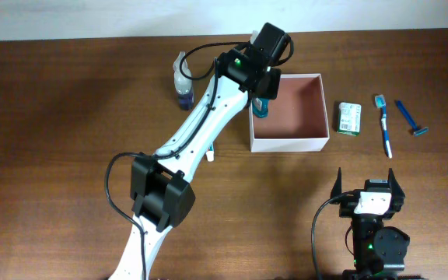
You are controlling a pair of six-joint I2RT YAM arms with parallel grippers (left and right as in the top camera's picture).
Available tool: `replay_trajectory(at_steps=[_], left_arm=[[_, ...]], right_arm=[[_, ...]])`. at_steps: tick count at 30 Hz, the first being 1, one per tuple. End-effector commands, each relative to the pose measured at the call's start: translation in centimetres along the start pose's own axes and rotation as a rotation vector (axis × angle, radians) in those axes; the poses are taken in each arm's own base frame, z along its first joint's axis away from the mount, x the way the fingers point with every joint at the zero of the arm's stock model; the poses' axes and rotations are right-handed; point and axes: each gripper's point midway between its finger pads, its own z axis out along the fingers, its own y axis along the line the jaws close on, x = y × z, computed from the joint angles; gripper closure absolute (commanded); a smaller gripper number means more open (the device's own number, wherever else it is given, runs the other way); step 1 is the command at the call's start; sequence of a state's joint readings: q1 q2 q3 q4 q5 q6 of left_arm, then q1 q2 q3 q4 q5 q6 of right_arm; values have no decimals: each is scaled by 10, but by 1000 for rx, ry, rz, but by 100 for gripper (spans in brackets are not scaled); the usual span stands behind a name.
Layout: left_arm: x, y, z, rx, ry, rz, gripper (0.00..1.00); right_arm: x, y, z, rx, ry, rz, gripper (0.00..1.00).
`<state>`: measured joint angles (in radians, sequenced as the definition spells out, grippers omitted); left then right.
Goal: Pack container
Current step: 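Lower the mouthwash into the box's left corner and release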
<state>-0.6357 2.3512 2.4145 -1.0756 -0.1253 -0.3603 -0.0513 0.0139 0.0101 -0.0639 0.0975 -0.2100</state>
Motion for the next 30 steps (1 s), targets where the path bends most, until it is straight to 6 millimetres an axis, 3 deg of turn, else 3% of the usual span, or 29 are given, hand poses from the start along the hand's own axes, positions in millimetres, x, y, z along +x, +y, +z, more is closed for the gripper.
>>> replay_trajectory(at_steps=[1, 5, 7, 9, 10, 11, 13, 17, 21, 30], left_arm=[[-17, 2, -8, -7, -57, 39, 37], [-40, 5, -32, 6, -125, 70, 25], [-58, 10, -55, 13, -181, 66, 18], [-76, 21, -79, 3, -239, 41, 17], [-84, 31, -91, -14, -267, 26, 17], [-94, 57, -109, -72, -304, -9, 17], [-97, 90, -118, -146, -306, -45, 17], [-85, 140, -107, -211, -228, -114, 17], [-66, 168, -79, -193, -119, -155, 18], [-30, 194, -26, -234, 31, -174, 17]], right_arm=[[3, -1, 0, 13, 7, 4, 1], [3, -1, 0, 13, 7, 4, 1], [3, -1, 0, 13, 7, 4, 1], [3, -1, 0, 13, 7, 4, 1], [3, -1, 0, 13, 7, 4, 1], [3, -1, 0, 13, 7, 4, 1], [3, -1, 0, 13, 7, 4, 1], [3, -1, 0, 13, 7, 4, 1], [3, -1, 0, 13, 7, 4, 1], [3, -1, 0, 13, 7, 4, 1]])
